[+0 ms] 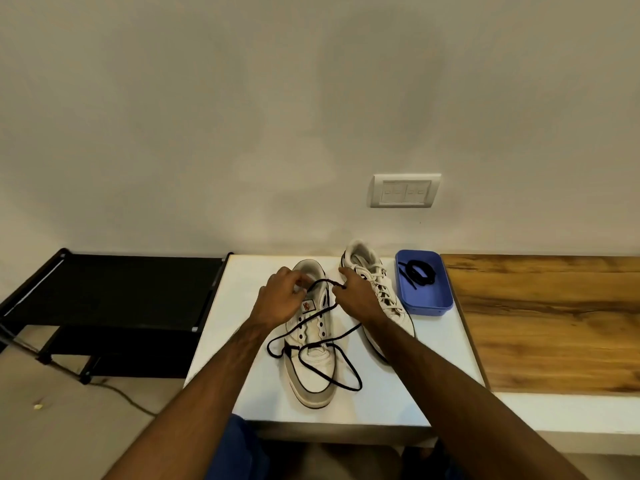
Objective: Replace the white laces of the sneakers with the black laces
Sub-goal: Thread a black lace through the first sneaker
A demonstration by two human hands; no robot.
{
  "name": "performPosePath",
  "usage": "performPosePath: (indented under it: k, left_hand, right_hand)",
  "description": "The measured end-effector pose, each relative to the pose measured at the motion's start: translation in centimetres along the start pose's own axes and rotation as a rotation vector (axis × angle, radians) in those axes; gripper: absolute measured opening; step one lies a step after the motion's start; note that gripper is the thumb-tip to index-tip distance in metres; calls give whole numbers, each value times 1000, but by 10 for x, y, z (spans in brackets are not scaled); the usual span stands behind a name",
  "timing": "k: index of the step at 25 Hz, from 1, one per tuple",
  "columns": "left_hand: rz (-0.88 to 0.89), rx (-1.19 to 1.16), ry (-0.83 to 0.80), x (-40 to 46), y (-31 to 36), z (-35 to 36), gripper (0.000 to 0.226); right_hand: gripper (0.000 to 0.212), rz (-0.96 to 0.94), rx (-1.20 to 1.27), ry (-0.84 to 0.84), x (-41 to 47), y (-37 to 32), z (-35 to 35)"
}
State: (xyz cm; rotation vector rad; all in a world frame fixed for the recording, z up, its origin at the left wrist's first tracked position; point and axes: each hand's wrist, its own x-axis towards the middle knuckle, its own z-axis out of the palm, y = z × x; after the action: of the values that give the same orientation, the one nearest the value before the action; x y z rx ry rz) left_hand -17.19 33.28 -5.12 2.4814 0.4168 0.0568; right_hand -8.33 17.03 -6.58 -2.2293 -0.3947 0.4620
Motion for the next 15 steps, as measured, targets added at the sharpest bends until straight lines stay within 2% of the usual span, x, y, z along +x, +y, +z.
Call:
performPosePath:
  k: [4, 7, 9, 11, 13, 15]
  left_hand:
    - [-7, -92, 37, 11, -13, 11, 26]
    - [-30, -126, 52, 10, -15, 10, 22]
    - [-44, -152, 94, 6, -8, 2, 15]
    - [-87, -354, 88, -3, 13, -16, 27]
    - [-150, -610, -7, -14, 45, -43, 42]
    - [-101, -728, -28, -24, 72, -72, 41]
  right_hand:
    - [22, 15, -77, -33, 27, 11, 10]
    - [15, -9, -59, -14, 26, 10, 8]
    - [15, -91, 44, 24, 17, -4, -3]
    - [14, -202, 204, -12, -1, -30, -23]
    - [11, -281, 316, -97, -24, -63, -47]
    - [11, -348, 337, -125, -46, -98, -70]
